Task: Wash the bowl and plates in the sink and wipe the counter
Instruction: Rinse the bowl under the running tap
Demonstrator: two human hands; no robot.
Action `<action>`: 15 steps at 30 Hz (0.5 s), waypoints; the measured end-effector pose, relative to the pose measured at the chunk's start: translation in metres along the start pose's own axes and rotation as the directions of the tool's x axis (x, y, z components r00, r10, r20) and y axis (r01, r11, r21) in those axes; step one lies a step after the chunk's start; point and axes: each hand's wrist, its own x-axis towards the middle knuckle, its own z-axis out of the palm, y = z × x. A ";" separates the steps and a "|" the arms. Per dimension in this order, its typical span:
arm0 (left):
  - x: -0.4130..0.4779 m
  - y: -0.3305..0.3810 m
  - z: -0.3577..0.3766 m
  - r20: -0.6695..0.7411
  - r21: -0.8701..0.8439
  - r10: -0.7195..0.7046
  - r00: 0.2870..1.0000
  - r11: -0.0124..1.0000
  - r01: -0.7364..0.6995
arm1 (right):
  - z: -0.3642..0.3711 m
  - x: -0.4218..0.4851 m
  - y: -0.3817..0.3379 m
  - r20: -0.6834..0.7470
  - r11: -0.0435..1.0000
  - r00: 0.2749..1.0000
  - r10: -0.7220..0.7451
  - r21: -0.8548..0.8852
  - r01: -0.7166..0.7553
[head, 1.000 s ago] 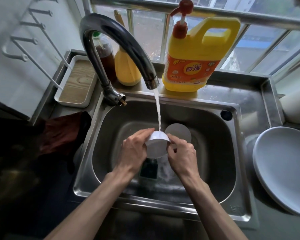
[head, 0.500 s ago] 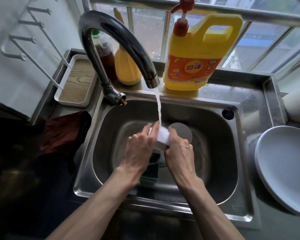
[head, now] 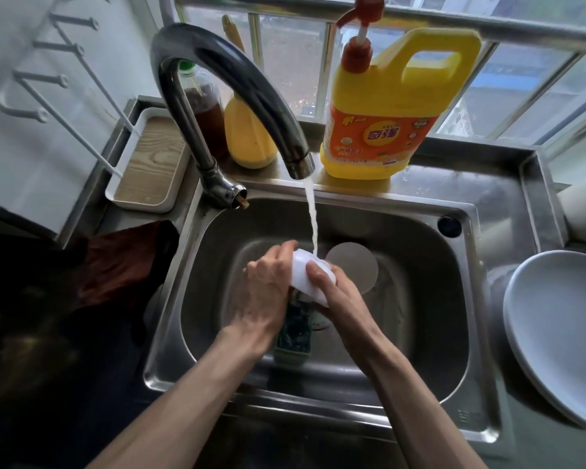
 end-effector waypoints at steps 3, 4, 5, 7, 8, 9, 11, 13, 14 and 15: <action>-0.004 0.009 0.007 -0.024 0.002 0.040 0.999 0.999 -0.040 | 0.006 0.006 -0.004 -0.211 0.999 0.977 -0.017 -0.032 0.011; -0.006 0.011 0.008 -0.039 0.024 0.091 0.995 0.996 -0.090 | 0.007 0.010 -0.006 -0.269 0.999 0.963 0.028 -0.010 -0.032; -0.007 0.011 0.009 -0.042 0.028 0.120 0.992 0.993 -0.119 | 0.008 0.015 -0.009 -0.294 0.995 0.950 0.102 0.042 -0.094; -0.005 0.007 0.010 -0.052 -0.002 0.119 0.992 0.993 -0.119 | 0.010 0.022 -0.010 -0.284 0.975 0.936 0.209 0.139 -0.175; -0.004 0.006 0.011 -0.079 -0.048 0.085 0.993 0.995 -0.089 | 0.010 0.025 -0.010 -0.294 0.976 0.935 0.200 0.146 -0.163; -0.003 0.005 0.012 -0.090 -0.170 -0.023 0.996 0.985 0.007 | 0.010 0.026 -0.008 -0.320 0.981 0.933 0.166 0.148 -0.123; 0.003 0.011 0.009 0.074 -0.585 -0.380 0.922 0.732 0.349 | 0.010 0.026 -0.006 -0.356 0.980 0.929 0.105 0.198 -0.035; 0.006 0.021 0.003 0.399 -0.816 -0.536 0.744 0.162 0.554 | 0.010 0.024 -0.004 -0.361 0.966 0.930 0.068 0.258 0.029; 0.006 0.025 0.001 0.489 -0.831 -0.523 0.698 -0.035 0.556 | 0.009 0.022 -0.003 -0.362 0.959 0.931 0.049 0.276 0.057; 0.004 0.026 0.002 0.519 -0.834 -0.499 0.694 -0.116 0.540 | 0.008 0.021 -0.002 -0.368 0.955 0.929 0.029 0.284 0.083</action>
